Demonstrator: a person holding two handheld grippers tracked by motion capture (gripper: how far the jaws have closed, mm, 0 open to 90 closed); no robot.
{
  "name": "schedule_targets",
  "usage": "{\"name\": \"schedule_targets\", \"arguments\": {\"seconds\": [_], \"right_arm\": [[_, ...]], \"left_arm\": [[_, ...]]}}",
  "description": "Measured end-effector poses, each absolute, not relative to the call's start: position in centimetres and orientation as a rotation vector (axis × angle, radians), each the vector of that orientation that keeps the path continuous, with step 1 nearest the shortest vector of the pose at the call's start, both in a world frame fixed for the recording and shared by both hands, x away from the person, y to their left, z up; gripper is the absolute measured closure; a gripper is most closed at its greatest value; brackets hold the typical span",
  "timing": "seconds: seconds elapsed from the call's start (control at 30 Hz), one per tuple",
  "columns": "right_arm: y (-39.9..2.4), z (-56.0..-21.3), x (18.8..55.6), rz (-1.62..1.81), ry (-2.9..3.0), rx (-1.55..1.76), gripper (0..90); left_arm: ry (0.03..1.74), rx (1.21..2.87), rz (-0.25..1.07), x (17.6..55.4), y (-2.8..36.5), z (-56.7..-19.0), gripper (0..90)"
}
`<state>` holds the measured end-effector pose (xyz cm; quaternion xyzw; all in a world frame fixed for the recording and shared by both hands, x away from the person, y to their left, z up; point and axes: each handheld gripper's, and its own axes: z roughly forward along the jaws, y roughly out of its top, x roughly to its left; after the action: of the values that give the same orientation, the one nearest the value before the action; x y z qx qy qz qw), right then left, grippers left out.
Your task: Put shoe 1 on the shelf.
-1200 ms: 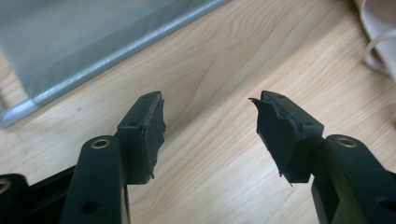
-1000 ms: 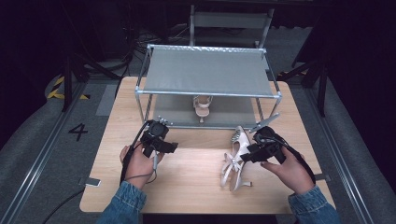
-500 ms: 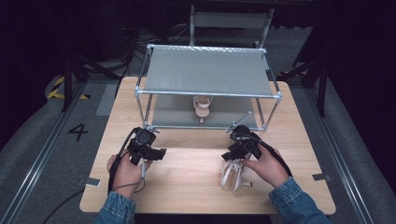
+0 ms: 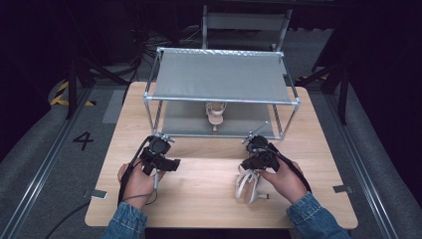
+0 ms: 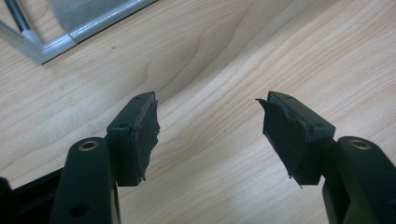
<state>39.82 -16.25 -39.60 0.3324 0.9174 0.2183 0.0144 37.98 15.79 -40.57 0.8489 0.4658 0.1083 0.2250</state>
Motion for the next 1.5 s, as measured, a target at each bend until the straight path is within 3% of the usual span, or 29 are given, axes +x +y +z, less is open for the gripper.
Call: {"name": "schedule_targets", "arguments": {"seconds": [0.33, 0.7, 0.77, 0.9, 1.0, 1.23, 1.5], "right_arm": [[-20.3, -36.8, 37.8, 0.747, 2.714, 1.057, 81.4], [-26.6, -38.1, 38.2, 0.754, 2.635, 1.319, 80.6], [-26.7, -38.0, 38.0, 0.757, 2.631, 1.313, 77.0], [-26.6, -37.7, 37.6, 0.806, 2.616, 1.284, 55.3], [-26.5, -37.1, 37.2, 0.883, 2.590, 1.335, 49.7], [-25.0, -36.6, 36.7, 0.934, 2.620, 1.351, 50.9], [-23.1, -38.9, 38.1, 0.828, 2.679, 1.439, 50.1]], "left_arm": [[1.214, 2.387, 0.272, 39.4, 13.5, -40.6, 36.0], [1.127, 2.443, 0.251, 40.8, 10.8, -40.6, 35.9], [1.123, 2.449, 0.250, 40.9, 10.5, -40.6, 35.8], [1.117, 2.458, 0.246, 41.1, 10.3, -40.7, 35.9], [1.118, 2.456, 0.246, 41.2, 10.3, -40.8, 35.7], [1.121, 2.458, 0.246, 41.3, 10.4, -40.8, 35.7], [1.126, 2.460, 0.249, 41.2, 10.5, -40.9, 35.7]]}}
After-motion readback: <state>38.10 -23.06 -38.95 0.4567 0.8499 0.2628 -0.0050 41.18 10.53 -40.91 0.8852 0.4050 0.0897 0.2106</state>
